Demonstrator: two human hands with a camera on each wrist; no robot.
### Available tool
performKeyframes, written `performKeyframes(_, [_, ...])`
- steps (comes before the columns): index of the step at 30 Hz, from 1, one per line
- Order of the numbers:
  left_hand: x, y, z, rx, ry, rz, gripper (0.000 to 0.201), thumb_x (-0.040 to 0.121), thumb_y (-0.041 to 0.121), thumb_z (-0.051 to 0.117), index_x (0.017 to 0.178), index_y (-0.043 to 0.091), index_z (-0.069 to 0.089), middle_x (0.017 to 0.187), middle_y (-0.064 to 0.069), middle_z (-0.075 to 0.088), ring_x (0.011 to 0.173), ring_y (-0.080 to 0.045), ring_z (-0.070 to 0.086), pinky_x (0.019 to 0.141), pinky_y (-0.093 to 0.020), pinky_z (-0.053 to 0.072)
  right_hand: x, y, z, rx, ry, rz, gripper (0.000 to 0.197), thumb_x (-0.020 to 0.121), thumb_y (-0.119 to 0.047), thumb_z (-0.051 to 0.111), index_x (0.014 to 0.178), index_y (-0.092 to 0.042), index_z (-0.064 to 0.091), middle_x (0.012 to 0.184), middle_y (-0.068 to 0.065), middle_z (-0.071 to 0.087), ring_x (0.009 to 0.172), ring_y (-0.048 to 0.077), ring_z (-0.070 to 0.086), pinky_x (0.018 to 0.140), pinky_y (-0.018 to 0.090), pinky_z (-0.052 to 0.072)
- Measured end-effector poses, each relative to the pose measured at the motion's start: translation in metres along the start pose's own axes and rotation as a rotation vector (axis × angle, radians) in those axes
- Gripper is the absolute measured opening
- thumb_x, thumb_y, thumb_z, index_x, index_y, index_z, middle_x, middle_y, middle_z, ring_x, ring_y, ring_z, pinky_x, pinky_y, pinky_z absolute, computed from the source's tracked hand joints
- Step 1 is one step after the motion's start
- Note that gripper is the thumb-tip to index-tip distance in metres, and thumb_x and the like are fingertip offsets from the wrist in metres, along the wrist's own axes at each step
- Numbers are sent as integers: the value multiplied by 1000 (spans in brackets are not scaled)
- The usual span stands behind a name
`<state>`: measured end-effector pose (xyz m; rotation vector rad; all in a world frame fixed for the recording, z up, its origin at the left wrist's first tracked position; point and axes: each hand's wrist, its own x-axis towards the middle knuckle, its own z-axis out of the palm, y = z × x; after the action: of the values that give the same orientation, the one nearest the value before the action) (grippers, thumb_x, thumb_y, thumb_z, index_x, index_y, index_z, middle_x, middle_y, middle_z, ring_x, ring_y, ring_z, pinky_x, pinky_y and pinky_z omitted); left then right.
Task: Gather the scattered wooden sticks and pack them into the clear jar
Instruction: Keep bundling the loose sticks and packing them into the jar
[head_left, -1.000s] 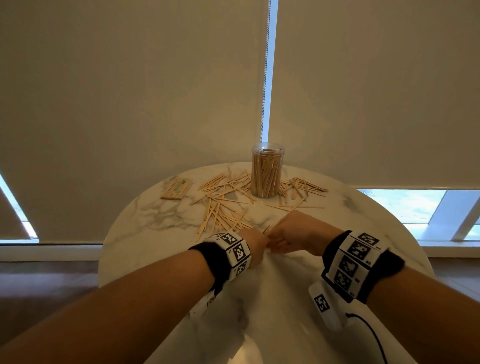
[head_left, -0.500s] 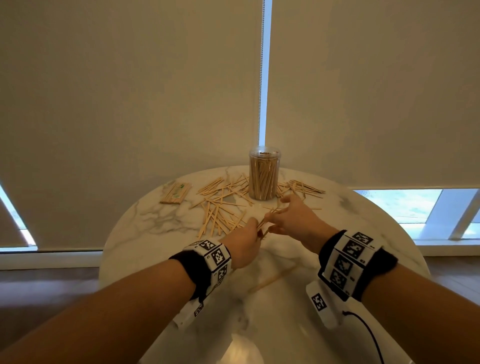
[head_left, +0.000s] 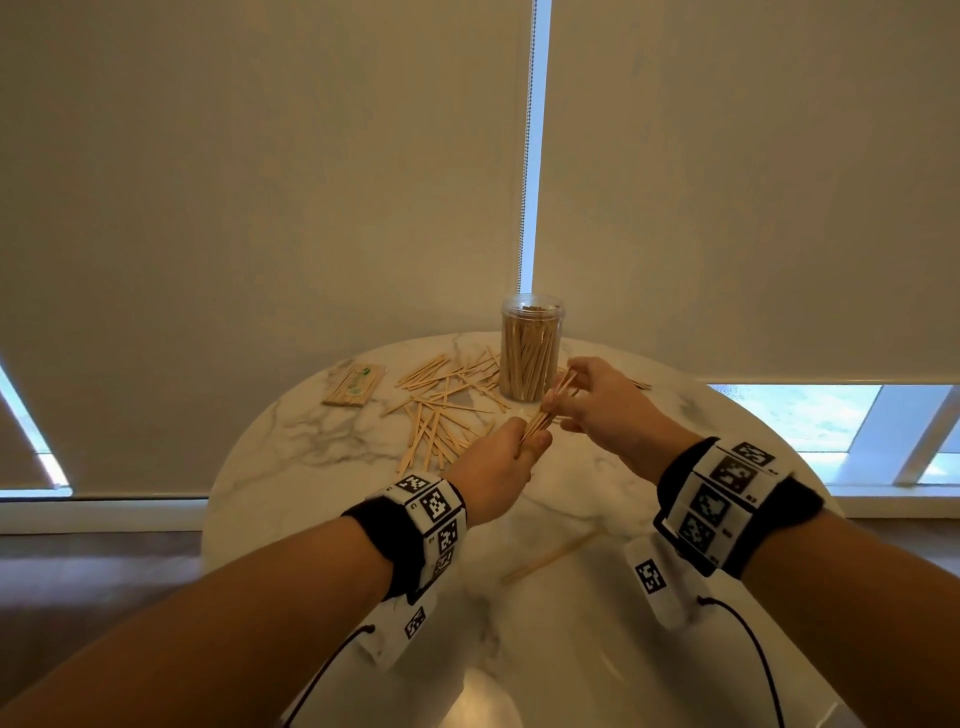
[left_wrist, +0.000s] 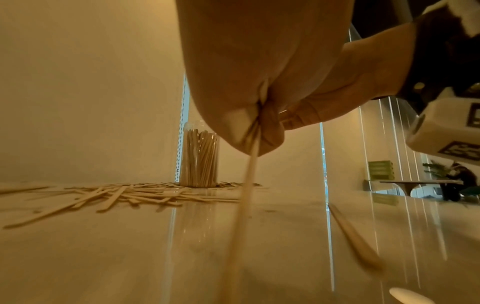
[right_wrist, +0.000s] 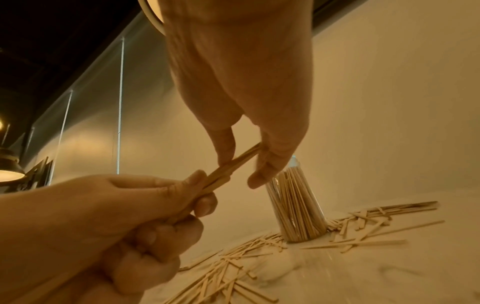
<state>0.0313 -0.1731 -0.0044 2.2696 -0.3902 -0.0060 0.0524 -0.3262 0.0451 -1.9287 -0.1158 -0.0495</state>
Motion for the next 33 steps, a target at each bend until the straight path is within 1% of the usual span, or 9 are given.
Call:
performKeyframes(3, [3, 5, -5, -144, -5, 13, 22, 105, 44, 38, 91, 29, 46, 74, 3, 51, 52, -7, 43, 49, -25, 37, -4, -5, 4, -197, -24, -122, 12, 98, -20, 58, 104, -15, 67, 95, 6, 73, 89, 23, 71, 86, 46, 58])
performKeyframes(9, [4, 11, -14, -307, -94, 2, 22, 106, 30, 37, 91, 18, 47, 74, -1, 48, 51, -9, 39, 46, -23, 34, -14, -14, 12, -401, -69, -284, 29, 103, -23, 46, 124, -22, 66, 100, -12, 67, 88, 4, 62, 75, 21, 46])
performKeyframes(14, [4, 18, -34, -479, 104, 19, 24, 108, 36, 34, 98, 22, 50, 74, 1, 48, 57, -11, 44, 54, -28, 41, -27, -17, 25, -161, -29, -227, 49, 99, -45, 51, 141, -21, 42, 116, -14, 56, 107, 9, 57, 93, 34, 49])
performKeyframes(17, [11, 21, -49, -767, 287, 13, 26, 107, 38, 36, 99, 15, 44, 68, 3, 41, 52, -9, 38, 51, -26, 36, -37, -9, 32, -277, -342, -35, 66, 86, -58, 63, 136, -19, 49, 113, -1, 69, 95, 15, 71, 91, 41, 57])
performKeyframes(20, [11, 26, -53, -982, 348, -10, 22, 108, 34, 37, 94, 16, 39, 63, 4, 35, 50, -9, 34, 47, -24, 33, -49, -7, 42, -249, -586, 76, 44, 88, -34, 71, 121, -6, 61, 103, 7, 76, 92, 22, 74, 93, 39, 57])
performKeyframes(24, [3, 24, -46, -1107, 255, -74, 21, 108, 31, 38, 94, 15, 42, 59, 3, 39, 48, -9, 35, 43, -22, 35, -55, -13, 49, 1, -458, 50, 22, 92, -8, 67, 104, 10, 68, 96, 17, 76, 93, 30, 73, 79, 27, 61])
performKeyframes(27, [2, 14, -53, -1012, 272, -81, 23, 107, 32, 38, 104, 11, 48, 59, 5, 39, 47, -8, 33, 42, -21, 33, -52, -14, 49, -148, -450, 16, 37, 83, -29, 78, 108, -4, 69, 97, 8, 76, 86, 17, 74, 72, 20, 59])
performKeyframes(29, [1, 2, -64, -826, 296, -100, 28, 106, 36, 41, 100, 11, 54, 61, 5, 40, 46, -7, 34, 43, -20, 32, -50, -10, 41, -443, -520, 16, 43, 81, -42, 77, 115, -17, 66, 104, -1, 72, 92, 13, 70, 81, 26, 58])
performKeyframes(33, [7, -31, -92, -311, 341, -209, 33, 101, 42, 52, 81, 15, 52, 66, 0, 46, 52, -14, 39, 51, -25, 37, -46, 10, 22, -1018, -685, 46, 18, 83, -18, 72, 98, -26, 74, 104, -10, 70, 100, 14, 61, 95, 35, 50])
